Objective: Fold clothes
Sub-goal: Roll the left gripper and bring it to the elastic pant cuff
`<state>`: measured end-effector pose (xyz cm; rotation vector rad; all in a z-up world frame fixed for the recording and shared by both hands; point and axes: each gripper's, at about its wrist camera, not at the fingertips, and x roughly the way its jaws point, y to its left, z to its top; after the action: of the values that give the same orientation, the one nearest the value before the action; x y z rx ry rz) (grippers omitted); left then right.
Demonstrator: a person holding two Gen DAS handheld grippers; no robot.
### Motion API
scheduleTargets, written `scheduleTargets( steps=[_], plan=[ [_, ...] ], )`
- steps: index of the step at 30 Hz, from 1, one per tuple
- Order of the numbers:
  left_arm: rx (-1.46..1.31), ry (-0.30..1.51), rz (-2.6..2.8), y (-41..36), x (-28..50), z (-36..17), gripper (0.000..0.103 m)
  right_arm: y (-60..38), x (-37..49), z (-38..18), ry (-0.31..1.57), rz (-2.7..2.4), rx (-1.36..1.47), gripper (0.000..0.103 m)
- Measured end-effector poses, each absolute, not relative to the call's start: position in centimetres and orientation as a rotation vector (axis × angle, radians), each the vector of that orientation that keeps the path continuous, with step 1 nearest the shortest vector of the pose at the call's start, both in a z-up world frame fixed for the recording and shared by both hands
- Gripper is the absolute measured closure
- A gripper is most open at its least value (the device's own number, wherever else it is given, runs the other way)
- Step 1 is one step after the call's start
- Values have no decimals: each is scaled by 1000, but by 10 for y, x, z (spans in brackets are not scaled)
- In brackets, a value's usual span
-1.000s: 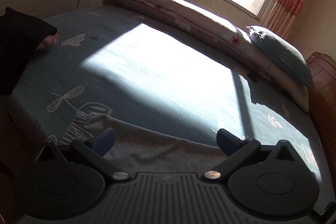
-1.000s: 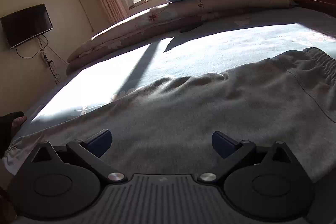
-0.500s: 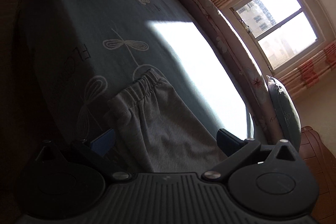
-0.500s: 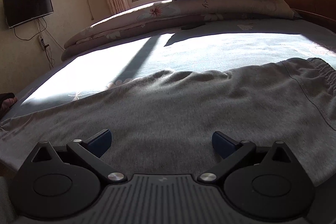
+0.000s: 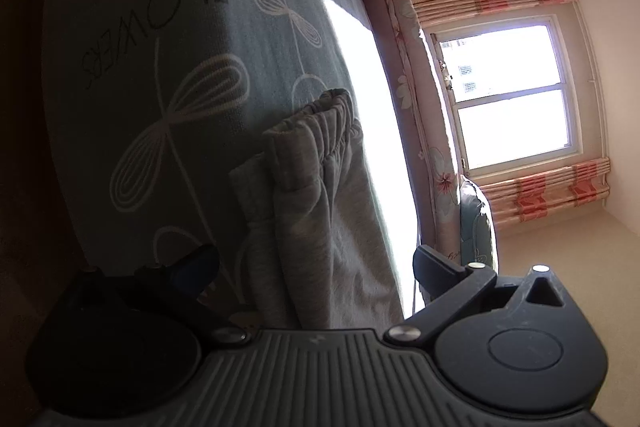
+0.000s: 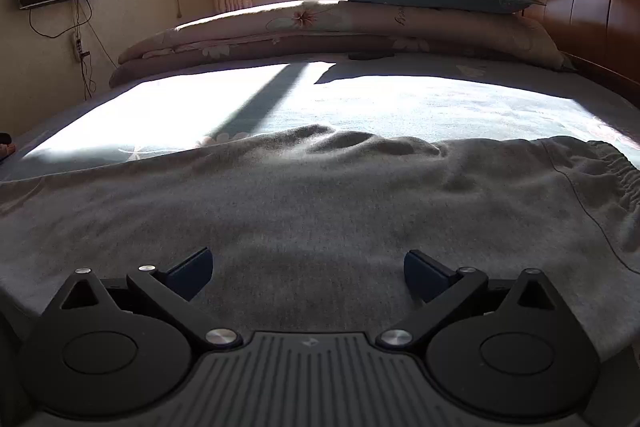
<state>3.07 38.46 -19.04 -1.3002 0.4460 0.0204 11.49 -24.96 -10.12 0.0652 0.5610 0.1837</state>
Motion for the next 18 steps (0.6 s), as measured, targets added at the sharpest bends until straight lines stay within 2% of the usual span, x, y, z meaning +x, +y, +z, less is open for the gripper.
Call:
scheduleTargets(
  steps=[9,18],
  plan=[
    [-1238,401,-46,383,35,-162,1,-242,116,-106,566,167,1,0],
    [-1400,223,-62,388,28,-197,1,-239,116,-107,566,167,-13,0]
  ],
)
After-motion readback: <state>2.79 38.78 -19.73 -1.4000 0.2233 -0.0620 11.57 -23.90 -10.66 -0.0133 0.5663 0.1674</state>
